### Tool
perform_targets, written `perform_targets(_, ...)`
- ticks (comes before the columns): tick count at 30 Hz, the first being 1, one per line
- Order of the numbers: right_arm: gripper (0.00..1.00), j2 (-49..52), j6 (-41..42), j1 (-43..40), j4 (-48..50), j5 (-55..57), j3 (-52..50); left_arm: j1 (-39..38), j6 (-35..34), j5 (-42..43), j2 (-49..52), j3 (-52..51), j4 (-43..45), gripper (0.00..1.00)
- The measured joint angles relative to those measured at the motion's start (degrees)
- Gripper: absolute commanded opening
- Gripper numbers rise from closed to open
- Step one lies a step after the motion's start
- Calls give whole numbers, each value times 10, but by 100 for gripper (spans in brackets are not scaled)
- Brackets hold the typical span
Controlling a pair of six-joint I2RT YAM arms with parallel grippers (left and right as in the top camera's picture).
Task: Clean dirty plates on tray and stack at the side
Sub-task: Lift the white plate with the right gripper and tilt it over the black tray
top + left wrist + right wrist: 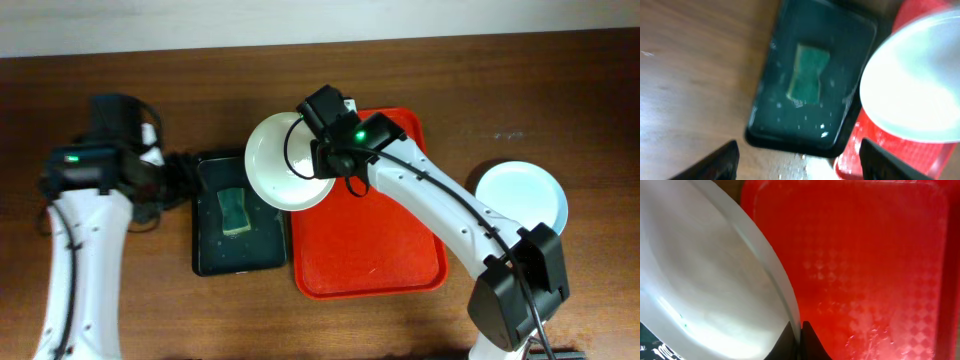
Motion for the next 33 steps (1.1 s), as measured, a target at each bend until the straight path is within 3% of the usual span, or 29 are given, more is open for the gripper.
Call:
perform_targets(5, 4, 0, 5, 0, -10, -16, 0, -31, 7, 43, 3, -182, 176, 57)
perform_targets(7, 4, 0, 7, 0, -16, -16, 0, -35, 12, 48, 4, -240, 228, 44)
perform_targets(8, 4, 0, 6, 0, -19, -15, 0, -35, 11, 47, 5, -260, 244, 43)
perform_targets(16, 4, 0, 7, 0, -26, -9, 0, -44, 24, 0, 8, -331, 367, 58)
perform_targets(23, 4, 0, 7, 0, -27, -3, 0, -65, 44, -8, 61, -325, 435, 51)
perform_targets(25, 4, 0, 7, 0, -27, -2, 0, -65, 47, -9, 91, -314, 438, 45)
perform_targets(26, 4, 0, 7, 0, -28, -2, 0, -65, 49, -8, 103, -309, 440, 32)
perform_targets(27, 4, 0, 7, 0, -28, -2, 0, -65, 50, -8, 120, -304, 445, 10)
perform_targets(28, 4, 0, 7, 0, -28, -2, 0, -65, 52, -8, 131, -301, 450, 0)
perform_targets(33, 4, 0, 7, 0, -30, -1, 0, -65, 58, -4, 154, -276, 425, 0)
